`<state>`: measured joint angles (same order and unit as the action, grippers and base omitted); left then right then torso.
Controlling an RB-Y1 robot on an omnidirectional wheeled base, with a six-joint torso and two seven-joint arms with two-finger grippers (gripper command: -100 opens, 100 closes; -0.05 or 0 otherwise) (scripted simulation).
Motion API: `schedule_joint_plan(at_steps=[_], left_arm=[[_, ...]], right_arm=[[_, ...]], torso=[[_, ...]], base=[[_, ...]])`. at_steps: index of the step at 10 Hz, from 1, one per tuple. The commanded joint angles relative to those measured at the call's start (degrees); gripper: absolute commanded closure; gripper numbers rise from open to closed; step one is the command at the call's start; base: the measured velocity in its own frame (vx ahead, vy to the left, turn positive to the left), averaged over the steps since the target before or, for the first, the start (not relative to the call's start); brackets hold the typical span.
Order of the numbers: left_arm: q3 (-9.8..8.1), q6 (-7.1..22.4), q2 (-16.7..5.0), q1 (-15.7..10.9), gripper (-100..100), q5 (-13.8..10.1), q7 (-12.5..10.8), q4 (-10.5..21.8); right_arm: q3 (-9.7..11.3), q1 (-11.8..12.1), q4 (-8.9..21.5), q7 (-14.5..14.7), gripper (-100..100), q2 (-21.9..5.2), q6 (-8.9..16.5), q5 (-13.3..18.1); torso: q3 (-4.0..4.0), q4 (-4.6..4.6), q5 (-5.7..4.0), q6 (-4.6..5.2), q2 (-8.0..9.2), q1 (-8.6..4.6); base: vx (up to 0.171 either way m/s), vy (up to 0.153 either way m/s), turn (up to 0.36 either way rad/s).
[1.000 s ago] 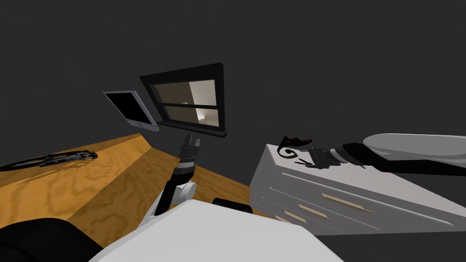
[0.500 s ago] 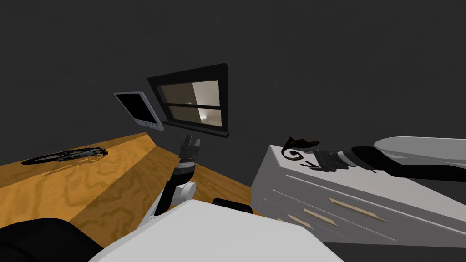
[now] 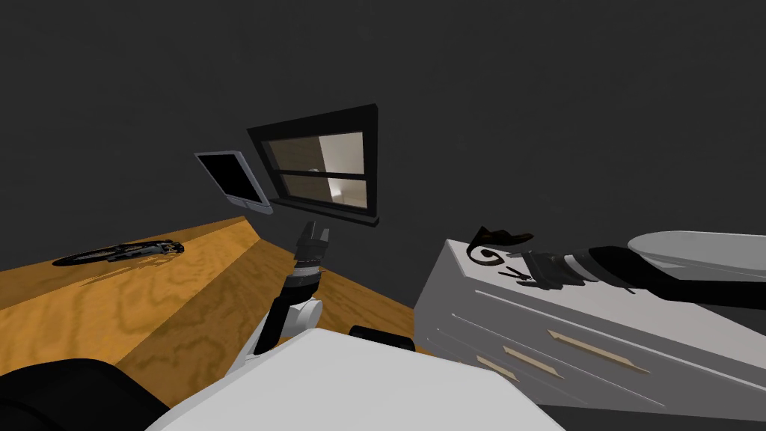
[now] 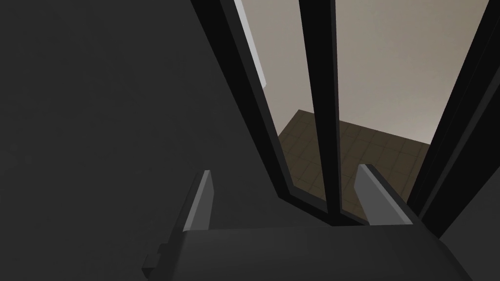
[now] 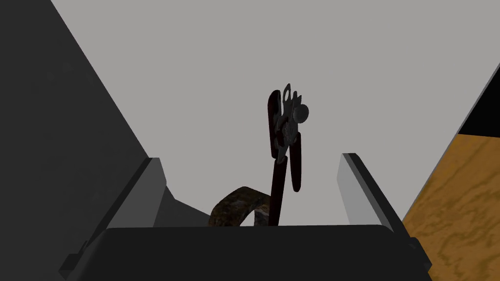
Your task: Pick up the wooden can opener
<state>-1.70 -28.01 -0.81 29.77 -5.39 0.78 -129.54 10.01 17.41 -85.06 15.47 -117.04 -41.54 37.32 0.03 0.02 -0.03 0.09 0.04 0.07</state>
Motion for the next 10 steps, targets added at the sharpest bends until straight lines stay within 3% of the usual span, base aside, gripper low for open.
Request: schedule_joint_plan(at_steps=[1,2,3,4,8,9,10], left_arm=[[0.00,0.0,0.0,0.0,0,0.0,0.0,0.0],[0.00,0.0,0.0,0.0,0,0.0,0.0,0.0],[0.00,0.0,0.0,0.0,0,0.0,0.0,0.0],[0.00,0.0,0.0,0.0,0,0.0,0.0,0.0],[0.00,0.0,0.0,0.0,0,0.0,0.0,0.0],[0.00,0.0,0.0,0.0,0,0.0,0.0,0.0],[0.00,0.0,0.0,0.0,0,0.0,0.0,0.0]], right_arm=[[2.9,-2.8,1.2,2.1,-100,0.6,-0.2,-1.4],[4.5,-2.8,1.2,2.1,-100,0.6,-0.2,-1.4],[4.6,-3.3,0.8,2.0,-100,0.1,0.1,-1.8],[5.0,-3.4,0.8,2.2,100,0.1,0.2,-1.9],[4.9,-3.4,0.8,2.1,100,0.1,0.1,-2.0],[4.9,-3.4,0.8,2.1,0,0.1,0.1,-2.0],[2.1,-0.5,-0.1,0.0,100,0.0,0.1,0.0]], torso=[[0.00,0.00,0.00,0.00,0.00,0.00],[0.00,0.00,0.02,-0.04,0.00,0.08],[0.00,0.00,0.02,0.00,0.00,0.07],[0.00,0.00,0.01,-0.01,0.00,0.00],[-0.01,0.00,0.00,-0.04,-0.03,-0.06],[-0.01,0.00,0.00,-0.04,-0.02,-0.06],[-0.01,0.00,0.00,-0.04,-0.02,-0.05]], base=[[-0.004,0.039,0.102],[-0.003,0.033,0.060],[-0.001,0.011,0.000],[0.000,0.000,0.000],[-0.001,0.001,-0.003],[0.000,0.000,0.000],[0.003,-0.034,-0.115]])
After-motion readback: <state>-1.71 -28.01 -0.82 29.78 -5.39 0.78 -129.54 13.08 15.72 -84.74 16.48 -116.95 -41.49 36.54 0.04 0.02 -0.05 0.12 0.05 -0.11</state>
